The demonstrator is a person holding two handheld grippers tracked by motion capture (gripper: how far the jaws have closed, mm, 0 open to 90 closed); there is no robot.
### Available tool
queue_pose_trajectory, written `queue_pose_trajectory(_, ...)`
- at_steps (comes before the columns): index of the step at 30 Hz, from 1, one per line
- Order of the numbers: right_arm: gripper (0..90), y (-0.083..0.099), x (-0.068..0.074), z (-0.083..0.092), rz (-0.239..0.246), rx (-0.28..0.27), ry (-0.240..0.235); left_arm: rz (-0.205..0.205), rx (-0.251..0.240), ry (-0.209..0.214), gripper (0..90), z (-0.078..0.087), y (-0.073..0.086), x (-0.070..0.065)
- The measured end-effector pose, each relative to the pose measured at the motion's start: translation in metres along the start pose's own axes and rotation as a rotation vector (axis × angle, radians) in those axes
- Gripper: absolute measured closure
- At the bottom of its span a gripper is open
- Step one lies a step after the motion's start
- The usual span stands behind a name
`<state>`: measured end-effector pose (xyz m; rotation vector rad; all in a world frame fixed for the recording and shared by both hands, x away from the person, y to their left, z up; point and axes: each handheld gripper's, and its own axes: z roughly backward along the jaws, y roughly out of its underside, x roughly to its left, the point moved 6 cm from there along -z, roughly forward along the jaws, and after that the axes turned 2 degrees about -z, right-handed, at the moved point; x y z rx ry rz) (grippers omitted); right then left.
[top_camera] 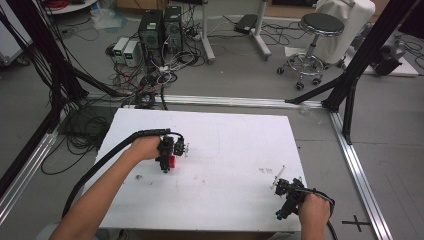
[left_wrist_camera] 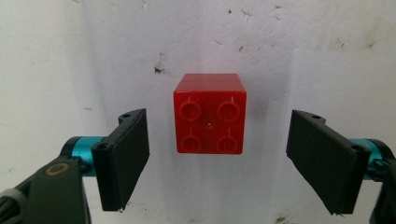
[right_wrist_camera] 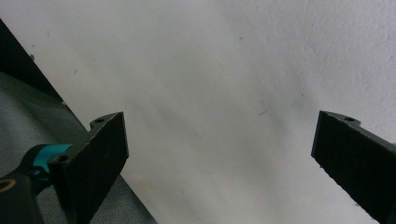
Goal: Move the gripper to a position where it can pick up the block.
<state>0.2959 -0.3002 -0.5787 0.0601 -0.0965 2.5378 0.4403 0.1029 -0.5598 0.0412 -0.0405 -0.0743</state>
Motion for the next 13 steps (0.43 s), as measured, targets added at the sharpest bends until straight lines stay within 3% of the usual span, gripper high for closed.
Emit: queue_pose_trajectory(13, 3.1, -0.0006, 0.0006, 0.0002, -0.002, 0.003, -0.001, -0.001, 0.006, 0.006, 21.6, -0.0016, -0.0006, 0.0002)
